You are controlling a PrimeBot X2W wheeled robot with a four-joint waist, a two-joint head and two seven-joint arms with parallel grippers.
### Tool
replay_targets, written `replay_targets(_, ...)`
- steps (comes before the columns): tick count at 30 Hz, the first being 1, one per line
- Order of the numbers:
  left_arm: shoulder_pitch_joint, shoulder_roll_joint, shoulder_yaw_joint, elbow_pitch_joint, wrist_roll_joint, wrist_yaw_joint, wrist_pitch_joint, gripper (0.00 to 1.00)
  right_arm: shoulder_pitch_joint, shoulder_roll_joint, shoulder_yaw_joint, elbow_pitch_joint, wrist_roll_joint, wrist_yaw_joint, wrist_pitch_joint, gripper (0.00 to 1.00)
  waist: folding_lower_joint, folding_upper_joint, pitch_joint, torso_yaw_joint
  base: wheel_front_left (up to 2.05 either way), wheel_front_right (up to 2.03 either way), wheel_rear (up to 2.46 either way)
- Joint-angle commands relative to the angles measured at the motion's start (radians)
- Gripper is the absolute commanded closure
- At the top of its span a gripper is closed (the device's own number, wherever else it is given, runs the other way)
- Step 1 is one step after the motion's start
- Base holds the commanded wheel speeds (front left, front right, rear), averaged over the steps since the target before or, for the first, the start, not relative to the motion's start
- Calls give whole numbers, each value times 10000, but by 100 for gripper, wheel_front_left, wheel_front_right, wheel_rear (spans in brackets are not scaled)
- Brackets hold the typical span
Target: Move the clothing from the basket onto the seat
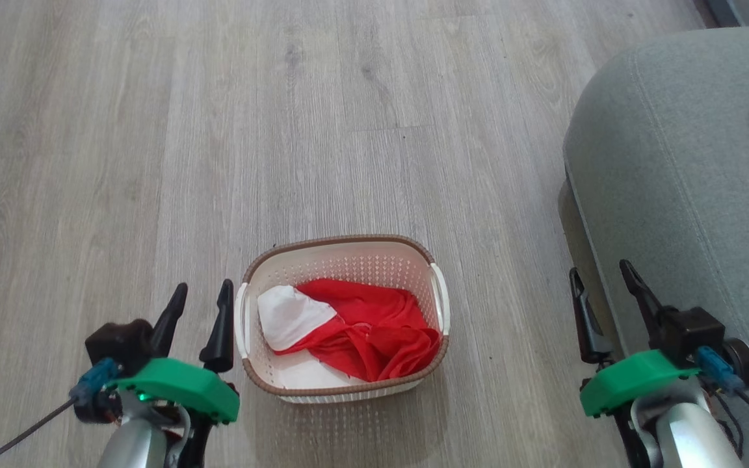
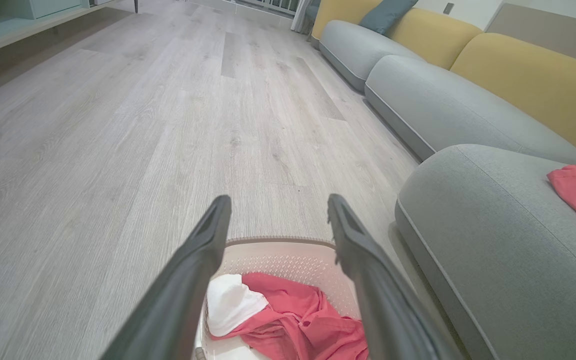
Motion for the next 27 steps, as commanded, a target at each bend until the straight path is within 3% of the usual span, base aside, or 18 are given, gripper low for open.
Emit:
replay_targets(1,-267,44,301,-291,-28,-58,-135,0,-243,31,182,-303,-24,-4,-38,0,0,-1,13,-1,0,0,0)
replay_targets(7,-337,44,255,-303,-4,-60,-135,0,-387,31,135,-444,-27,-4,-38,0,0,-1,302,-44,0,0,0)
replay_targets(13,-914,44,-246,7,93,-68,-135,0,-1005,4,-51,-819,-154,-4,-38,0,0,-1,1298,-131,0,0,0)
replay_targets(21,-3546,44,-1710,1485,201,-74,375,0,-2826,-190,-246,-1651,-131,-4,-38,0,0,-1,4111,-398,0,0,0)
replay_targets(27,-5964,43,-3075,3259,724,-66,1470,0,-4154,-386,-191,-2058,-101,-4,-38,0,0,-1,6168,-775,0,0,0)
